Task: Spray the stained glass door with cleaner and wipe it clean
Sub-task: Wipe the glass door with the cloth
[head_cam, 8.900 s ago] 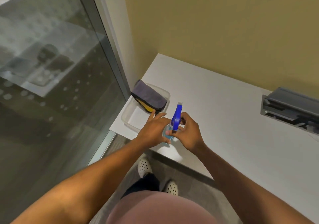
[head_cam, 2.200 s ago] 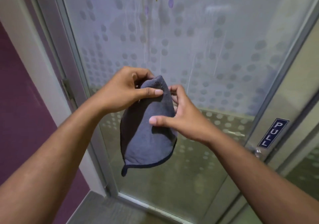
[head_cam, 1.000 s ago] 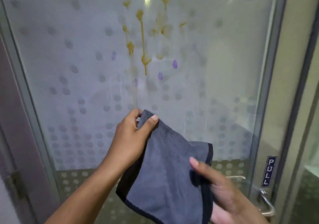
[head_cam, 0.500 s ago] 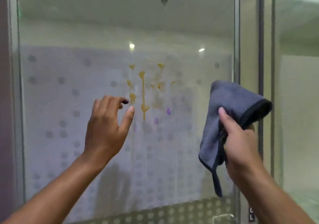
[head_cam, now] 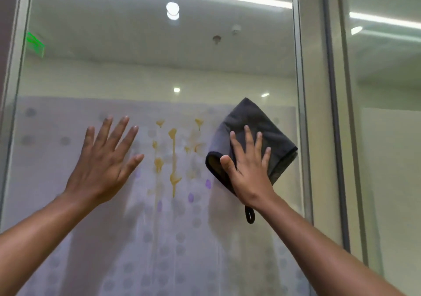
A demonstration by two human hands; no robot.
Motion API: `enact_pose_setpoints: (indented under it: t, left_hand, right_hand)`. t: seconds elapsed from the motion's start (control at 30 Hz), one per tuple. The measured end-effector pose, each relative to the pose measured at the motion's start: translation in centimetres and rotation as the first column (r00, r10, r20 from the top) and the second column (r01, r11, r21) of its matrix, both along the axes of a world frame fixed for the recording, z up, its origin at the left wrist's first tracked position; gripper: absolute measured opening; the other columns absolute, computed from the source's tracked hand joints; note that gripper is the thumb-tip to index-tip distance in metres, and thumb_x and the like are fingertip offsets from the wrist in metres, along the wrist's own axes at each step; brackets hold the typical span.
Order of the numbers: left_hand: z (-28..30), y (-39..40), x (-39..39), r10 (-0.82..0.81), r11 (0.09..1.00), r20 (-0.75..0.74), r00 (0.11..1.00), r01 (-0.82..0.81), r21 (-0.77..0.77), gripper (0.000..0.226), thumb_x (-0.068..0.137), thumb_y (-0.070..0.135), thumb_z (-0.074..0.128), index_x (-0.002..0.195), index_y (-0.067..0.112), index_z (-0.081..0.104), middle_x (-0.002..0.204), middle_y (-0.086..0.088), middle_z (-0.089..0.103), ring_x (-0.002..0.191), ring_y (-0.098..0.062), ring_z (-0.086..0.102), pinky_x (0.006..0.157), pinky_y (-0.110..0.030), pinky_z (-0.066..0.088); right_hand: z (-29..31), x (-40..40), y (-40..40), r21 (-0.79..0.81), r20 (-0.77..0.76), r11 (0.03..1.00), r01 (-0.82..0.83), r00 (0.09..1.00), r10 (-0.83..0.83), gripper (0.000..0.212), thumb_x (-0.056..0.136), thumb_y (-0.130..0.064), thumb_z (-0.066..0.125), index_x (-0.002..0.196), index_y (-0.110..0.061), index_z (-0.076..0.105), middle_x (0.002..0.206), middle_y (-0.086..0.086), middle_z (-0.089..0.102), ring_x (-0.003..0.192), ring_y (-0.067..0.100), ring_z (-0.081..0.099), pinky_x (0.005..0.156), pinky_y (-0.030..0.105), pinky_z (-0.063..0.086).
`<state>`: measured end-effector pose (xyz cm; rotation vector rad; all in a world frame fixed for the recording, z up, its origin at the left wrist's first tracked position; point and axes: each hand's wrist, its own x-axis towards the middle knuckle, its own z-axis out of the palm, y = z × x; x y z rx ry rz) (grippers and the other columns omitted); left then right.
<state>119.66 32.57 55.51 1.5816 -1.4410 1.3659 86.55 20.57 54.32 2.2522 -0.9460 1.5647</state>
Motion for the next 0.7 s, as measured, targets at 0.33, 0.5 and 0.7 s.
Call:
enact_pose_setpoints:
  t: [0.33, 0.5, 0.7]
  left_hand:
    - [-0.3, -1.7, 1.2, 0.016, 0.998, 0.049, 0.999, -0.013, -0.069, 0.072, 0.109, 0.059, 0.015, 0.171, 0.023, 0.016, 0.181, 0.001, 0.005, 0.168, -0.026, 0.003, 0.132, -0.061, 0.007]
    - [-0.4, -2.1, 1.6, 0.002, 0.997, 0.069, 0.998, 0.003, -0.074, 0.071, 0.109, 0.058, 0.017, 0.171, 0.025, 0.012, 0.181, 0.002, 0.002, 0.168, -0.024, 0.0, 0.133, -0.058, 0.003]
    - [-0.1, -3.2, 2.7, -0.059, 0.992, 0.086, 0.995, 0.068, -0.108, 0.073, 0.107, 0.06, 0.017, 0.171, 0.026, 0.015, 0.181, 0.001, 0.006, 0.168, -0.028, 0.006, 0.13, -0.062, 0.004]
  right_hand:
    - [3.7, 3.7, -2.3, 0.046, 0.369, 0.972, 0.231, 0.9, -0.231, 0.117, 0.076, -0.098, 0.029, 0.165, -0.03, -0.004, 0.175, 0.012, -0.01, 0.16, 0.038, -0.016, 0.123, 0.066, -0.012]
    - [1.8, 4.4, -3.0, -0.065, 0.349, 0.953, 0.296, 0.901, -0.256, 0.073, 0.1, -0.058, 0.027, 0.166, -0.035, 0.004, 0.176, 0.007, -0.005, 0.161, 0.035, -0.01, 0.124, 0.071, 0.001]
    - [-10.5, 4.1, -2.4, -0.165, 0.105, 0.97, 0.176, 0.981, -0.16, 0.085, 0.089, -0.044, 0.044, 0.165, -0.041, 0.008, 0.177, -0.004, -0.004, 0.162, 0.027, -0.012, 0.126, 0.057, -0.009]
